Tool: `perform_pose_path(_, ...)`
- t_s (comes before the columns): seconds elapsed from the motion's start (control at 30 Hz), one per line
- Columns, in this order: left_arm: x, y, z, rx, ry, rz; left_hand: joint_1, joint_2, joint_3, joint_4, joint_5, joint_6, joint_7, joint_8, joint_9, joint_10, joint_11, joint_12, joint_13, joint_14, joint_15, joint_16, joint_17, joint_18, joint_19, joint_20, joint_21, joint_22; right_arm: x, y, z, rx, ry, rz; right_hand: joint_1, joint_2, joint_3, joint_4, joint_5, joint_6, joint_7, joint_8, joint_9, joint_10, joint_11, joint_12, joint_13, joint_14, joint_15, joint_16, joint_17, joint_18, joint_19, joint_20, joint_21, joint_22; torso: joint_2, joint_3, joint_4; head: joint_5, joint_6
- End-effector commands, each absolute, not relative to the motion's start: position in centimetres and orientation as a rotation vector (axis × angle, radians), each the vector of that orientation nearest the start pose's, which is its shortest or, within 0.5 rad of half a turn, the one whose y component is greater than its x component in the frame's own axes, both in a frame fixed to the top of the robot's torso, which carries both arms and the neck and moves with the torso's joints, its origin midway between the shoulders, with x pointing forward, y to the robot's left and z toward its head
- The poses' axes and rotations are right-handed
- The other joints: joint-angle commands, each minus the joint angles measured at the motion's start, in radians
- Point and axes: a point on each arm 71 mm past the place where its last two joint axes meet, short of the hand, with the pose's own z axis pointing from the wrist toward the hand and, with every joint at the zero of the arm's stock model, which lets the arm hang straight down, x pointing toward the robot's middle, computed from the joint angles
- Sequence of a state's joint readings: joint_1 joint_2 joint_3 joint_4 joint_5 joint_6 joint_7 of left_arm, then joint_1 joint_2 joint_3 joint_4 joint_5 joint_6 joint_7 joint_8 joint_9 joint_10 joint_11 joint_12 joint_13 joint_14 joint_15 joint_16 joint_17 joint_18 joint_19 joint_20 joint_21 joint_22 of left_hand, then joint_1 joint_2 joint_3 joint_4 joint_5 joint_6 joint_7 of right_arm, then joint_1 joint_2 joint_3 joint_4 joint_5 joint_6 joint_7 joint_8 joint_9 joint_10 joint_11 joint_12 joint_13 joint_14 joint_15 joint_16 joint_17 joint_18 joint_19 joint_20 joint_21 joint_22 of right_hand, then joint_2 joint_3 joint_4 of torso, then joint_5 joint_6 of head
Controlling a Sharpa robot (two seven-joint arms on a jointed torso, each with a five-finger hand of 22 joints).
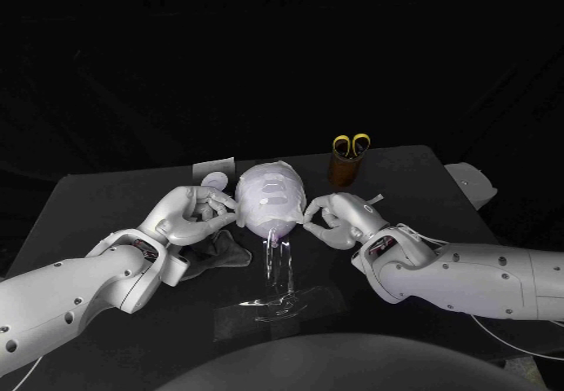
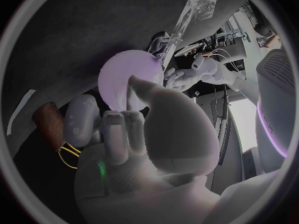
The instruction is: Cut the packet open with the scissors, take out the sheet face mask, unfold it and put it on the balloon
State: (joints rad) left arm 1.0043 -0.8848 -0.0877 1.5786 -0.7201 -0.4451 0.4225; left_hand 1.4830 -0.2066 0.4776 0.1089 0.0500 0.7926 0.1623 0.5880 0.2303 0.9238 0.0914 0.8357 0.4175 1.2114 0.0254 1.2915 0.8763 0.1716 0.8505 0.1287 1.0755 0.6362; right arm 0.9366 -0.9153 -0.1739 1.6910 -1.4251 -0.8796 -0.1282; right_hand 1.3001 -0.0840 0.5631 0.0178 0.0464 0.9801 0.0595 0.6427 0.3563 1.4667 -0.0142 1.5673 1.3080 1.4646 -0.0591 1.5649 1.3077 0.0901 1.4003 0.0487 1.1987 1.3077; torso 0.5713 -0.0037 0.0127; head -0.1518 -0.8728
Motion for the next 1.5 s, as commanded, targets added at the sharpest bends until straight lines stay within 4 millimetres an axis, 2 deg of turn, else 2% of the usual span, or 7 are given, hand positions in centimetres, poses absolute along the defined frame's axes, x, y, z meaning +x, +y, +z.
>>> perform_pose_path(0.03, 42.2, 20.0, -26.0, -0.443, 1.612, -1.312, 0.004, 0.009, 0.007, 0.001, -0.002, 0.002, 0.007, 0.002, -0.001, -0.004, 0.000, 0.003, 0.001, -0.006, 0.002, 0.006, -0.001, 0.011, -0.003, 0.003, 0.003, 0.001, 37.0, -19.9, -29.3, 0.094, 1.578, 0.745, -0.005, 0.004, 0.004, 0.000, 0.002, 0.011, -0.011, 0.038, 0.076, 0.104, -0.004, 0.003, 0.263, 0.106, -0.009, 0.006, 0.263, -0.017, 0.006, -0.001, 0.004, 0.166, 0.000, -0.0001, 0.0001, 0.000, 0.000)
perform_pose_path(0.6, 42.3, 19.9, -26.1, -0.441, 1.611, -1.312, 0.004, 0.009, 0.007, 0.001, -0.002, 0.002, 0.007, 0.002, -0.001, -0.005, 0.000, 0.003, 0.001, -0.006, 0.003, 0.006, -0.002, 0.010, -0.003, 0.003, 0.003, 0.001, 37.1, -20.6, -29.6, 0.034, 1.585, 0.691, -0.007, 0.005, 0.006, -0.001, 0.002, 0.010, -0.012, 0.041, 0.083, 0.104, -0.005, 0.003, 0.263, 0.106, -0.009, 0.006, 0.263, -0.018, 0.008, -0.001, 0.011, 0.168, 0.000, 0.0005, -0.0009, 0.001, 0.000)
perform_pose_path(0.97, 42.3, 19.9, -26.2, -0.437, 1.612, -1.313, 0.005, 0.009, 0.008, 0.001, -0.002, 0.002, 0.006, 0.002, -0.001, -0.006, 0.000, 0.004, 0.001, -0.006, 0.003, 0.007, -0.001, 0.010, -0.003, 0.004, 0.004, 0.002, 37.4, -21.5, -30.0, -0.025, 1.601, 0.635, -0.008, 0.005, 0.006, -0.001, 0.002, 0.010, -0.013, 0.043, 0.089, 0.104, -0.006, 0.003, 0.263, 0.106, -0.010, 0.006, 0.263, -0.019, 0.010, -0.001, 0.017, 0.169, 0.001, -0.0006, 0.0005, 0.002, 0.000)
perform_pose_path(1.33, 41.8, 18.8, -25.7, -0.226, 1.582, -1.309, 0.007, -0.003, 0.003, -0.005, -0.002, 0.004, -0.001, 0.007, -0.001, -0.012, -0.004, 0.006, 0.002, -0.016, 0.002, 0.004, -0.012, 0.010, -0.009, 0.005, 0.005, 0.004, 36.9, -20.8, -30.0, -0.122, 1.617, 0.656, -0.010, 0.002, 0.006, -0.004, 0.002, 0.009, -0.014, 0.046, 0.096, 0.104, -0.007, 0.003, 0.263, 0.106, -0.011, 0.006, 0.263, -0.018, 0.006, -0.001, 0.011, 0.167, 0.001, 0.0010, 0.0001, 0.004, 0.000)
perform_pose_path(1.5, 41.4, 18.0, -25.5, -0.113, 1.563, -1.305, 0.010, -0.006, 0.004, -0.008, -0.002, 0.004, -0.002, 0.008, -0.001, -0.013, -0.005, 0.006, 0.001, -0.017, 0.001, 0.004, -0.011, 0.011, -0.010, 0.005, 0.005, 0.004, 36.5, -20.4, -29.8, -0.174, 1.611, 0.676, -0.010, 0.001, 0.006, -0.005, 0.002, 0.009, -0.014, 0.047, 0.098, 0.104, -0.007, 0.003, 0.263, 0.106, -0.011, 0.006, 0.263, -0.017, 0.005, -0.001, 0.008, 0.166, 0.001, 0.0003, -0.0006, 0.005, 0.000)
